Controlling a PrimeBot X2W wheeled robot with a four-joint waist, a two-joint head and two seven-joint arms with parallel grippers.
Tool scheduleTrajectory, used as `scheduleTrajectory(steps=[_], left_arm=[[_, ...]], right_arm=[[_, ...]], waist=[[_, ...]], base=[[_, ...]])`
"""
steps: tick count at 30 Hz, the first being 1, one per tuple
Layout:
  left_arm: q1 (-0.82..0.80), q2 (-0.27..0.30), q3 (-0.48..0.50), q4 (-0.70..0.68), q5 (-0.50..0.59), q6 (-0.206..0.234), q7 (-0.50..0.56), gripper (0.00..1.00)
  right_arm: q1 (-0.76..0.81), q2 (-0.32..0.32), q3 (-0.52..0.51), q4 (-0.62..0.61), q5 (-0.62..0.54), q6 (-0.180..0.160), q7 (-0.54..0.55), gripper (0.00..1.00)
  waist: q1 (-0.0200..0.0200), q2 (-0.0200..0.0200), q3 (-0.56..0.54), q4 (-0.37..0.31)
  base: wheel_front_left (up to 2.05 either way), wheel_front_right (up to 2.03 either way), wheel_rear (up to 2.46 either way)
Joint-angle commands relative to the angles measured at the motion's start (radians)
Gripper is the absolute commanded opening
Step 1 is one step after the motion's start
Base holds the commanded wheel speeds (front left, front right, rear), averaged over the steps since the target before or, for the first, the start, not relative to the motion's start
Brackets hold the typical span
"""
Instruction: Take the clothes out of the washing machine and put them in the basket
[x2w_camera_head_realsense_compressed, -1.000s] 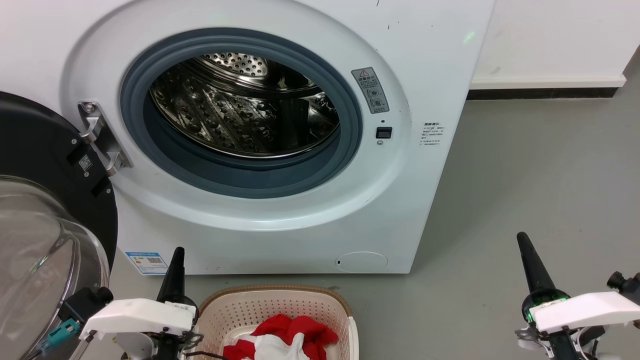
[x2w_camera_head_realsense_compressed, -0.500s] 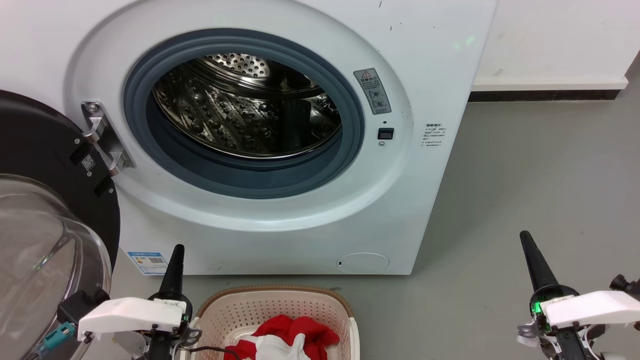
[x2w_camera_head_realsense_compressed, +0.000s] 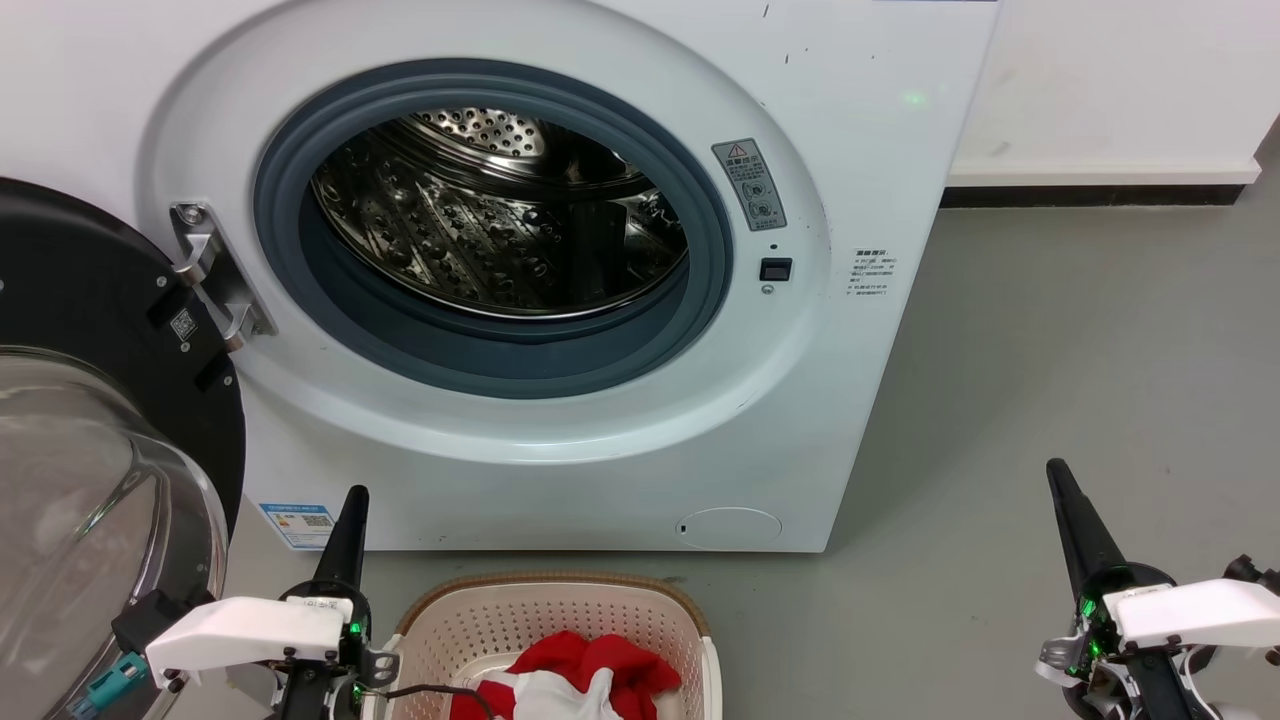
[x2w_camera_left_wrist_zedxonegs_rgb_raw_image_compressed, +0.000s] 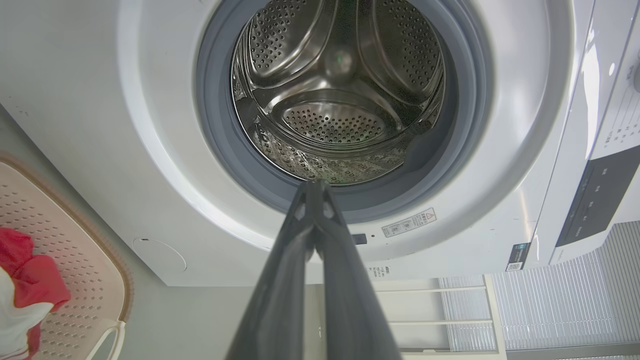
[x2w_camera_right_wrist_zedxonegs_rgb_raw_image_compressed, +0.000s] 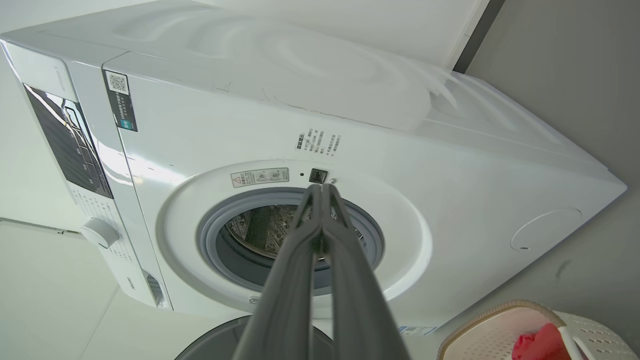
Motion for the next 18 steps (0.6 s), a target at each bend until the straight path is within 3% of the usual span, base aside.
scheduleTrajectory(steps=[1, 18], left_arm=[[-0.019, 0.0, 0.006, -0.001, -0.02, -0.006, 0.005, 0.0], [-0.021, -0.005, 0.022, 0.009, -0.154, -0.024, 0.036, 0.0]], right_arm=[[-0.024, -0.003, -0.003, 0.002, 0.021, 0.0, 0.003, 0.0], [-0.037, 0.001, -0.019, 0.026, 0.157, 0.0, 0.025, 0.0]], waist=[[0.0, 0.0, 0.0, 0.0], [0.0, 0.0, -0.004, 0.006]], base=[[0.0, 0.0, 0.0], [0.0, 0.0, 0.0]])
